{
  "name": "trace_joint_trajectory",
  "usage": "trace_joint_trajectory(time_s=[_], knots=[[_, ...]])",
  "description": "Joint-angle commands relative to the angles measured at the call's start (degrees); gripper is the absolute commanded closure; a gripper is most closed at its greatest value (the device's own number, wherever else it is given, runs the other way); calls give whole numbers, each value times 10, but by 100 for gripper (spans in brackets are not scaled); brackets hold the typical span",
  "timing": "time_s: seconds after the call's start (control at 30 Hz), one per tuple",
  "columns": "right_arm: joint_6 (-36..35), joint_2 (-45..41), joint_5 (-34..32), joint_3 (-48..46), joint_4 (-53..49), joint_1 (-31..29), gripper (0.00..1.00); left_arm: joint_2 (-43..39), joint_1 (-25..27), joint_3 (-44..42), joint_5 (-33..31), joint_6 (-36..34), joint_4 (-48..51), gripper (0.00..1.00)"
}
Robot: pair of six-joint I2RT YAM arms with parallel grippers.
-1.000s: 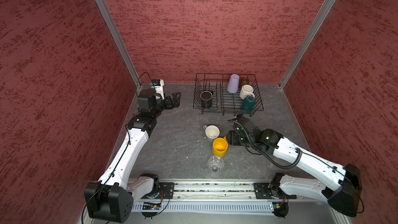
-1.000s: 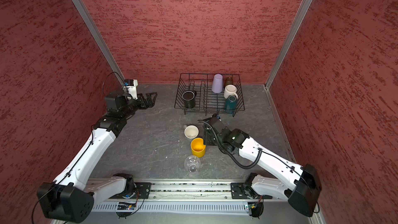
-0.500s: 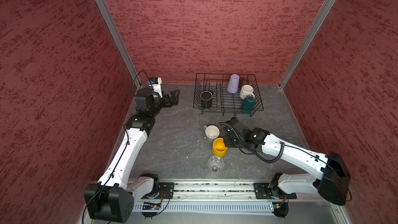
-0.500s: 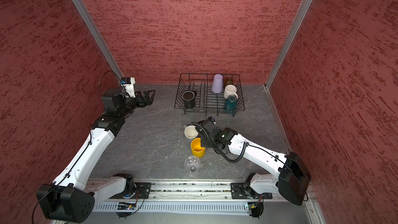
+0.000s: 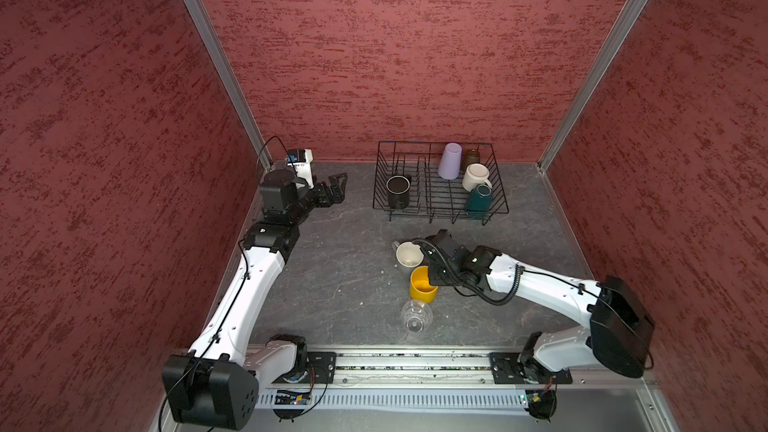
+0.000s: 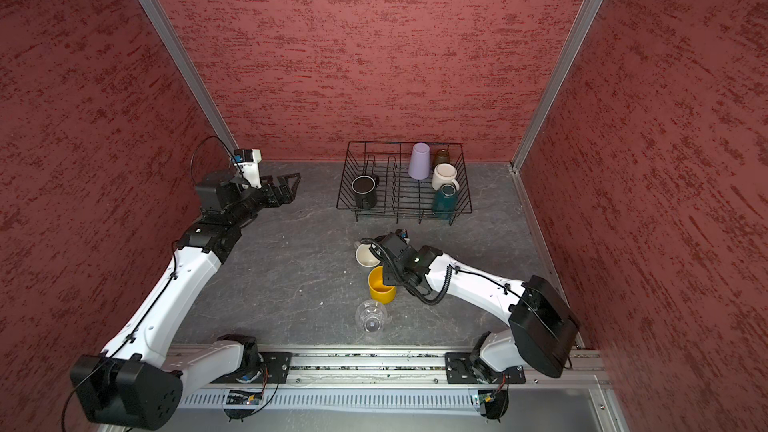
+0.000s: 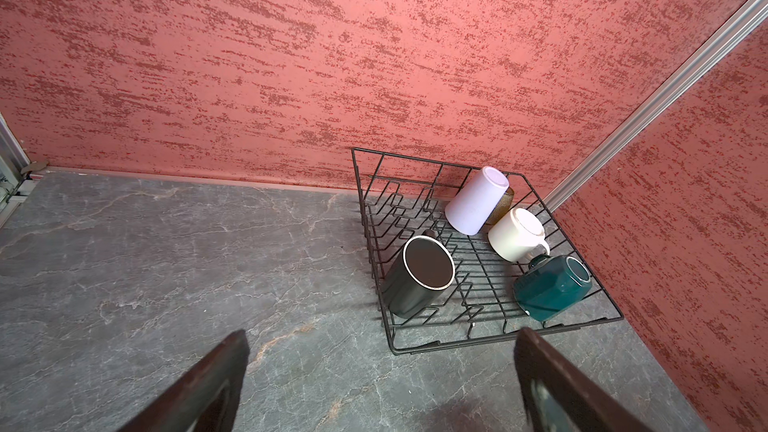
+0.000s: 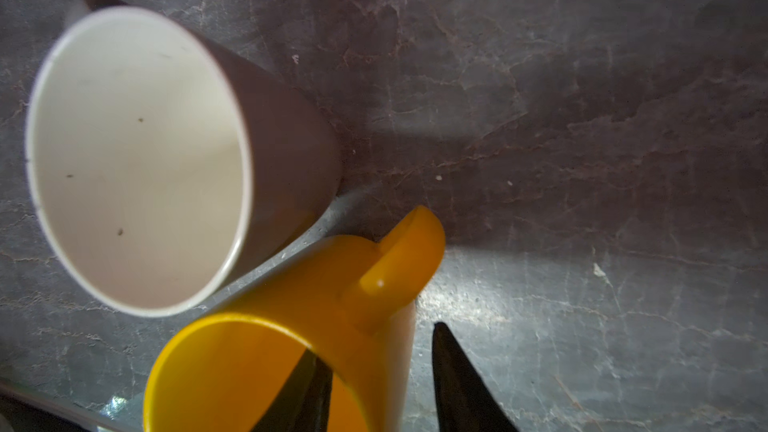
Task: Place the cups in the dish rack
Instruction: 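Lower the right gripper onto the yellow mug and grasp its rim, then lift the yellow mug toward the rack with the right gripper while the left reaches forward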
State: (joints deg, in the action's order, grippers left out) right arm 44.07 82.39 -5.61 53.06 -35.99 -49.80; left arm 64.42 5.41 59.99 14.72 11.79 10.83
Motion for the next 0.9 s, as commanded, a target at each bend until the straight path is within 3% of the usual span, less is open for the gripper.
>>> trace_joint_trajectory(time_s=[0.0, 0.47, 0.67, 0.87], knots=[[-5, 24, -7, 11, 9, -3, 63, -8, -4, -5, 8, 1, -16, 0], [-25, 46, -33, 39, -43, -3, 92, -5, -4, -6, 10, 2, -18, 0], [-27, 13, -43, 37, -86, -3, 100, -6, -5, -6, 10, 1, -16, 0], [-21, -57, -51, 29, -136, -1, 100, -12, -10, -6, -26, 19, -15, 0]])
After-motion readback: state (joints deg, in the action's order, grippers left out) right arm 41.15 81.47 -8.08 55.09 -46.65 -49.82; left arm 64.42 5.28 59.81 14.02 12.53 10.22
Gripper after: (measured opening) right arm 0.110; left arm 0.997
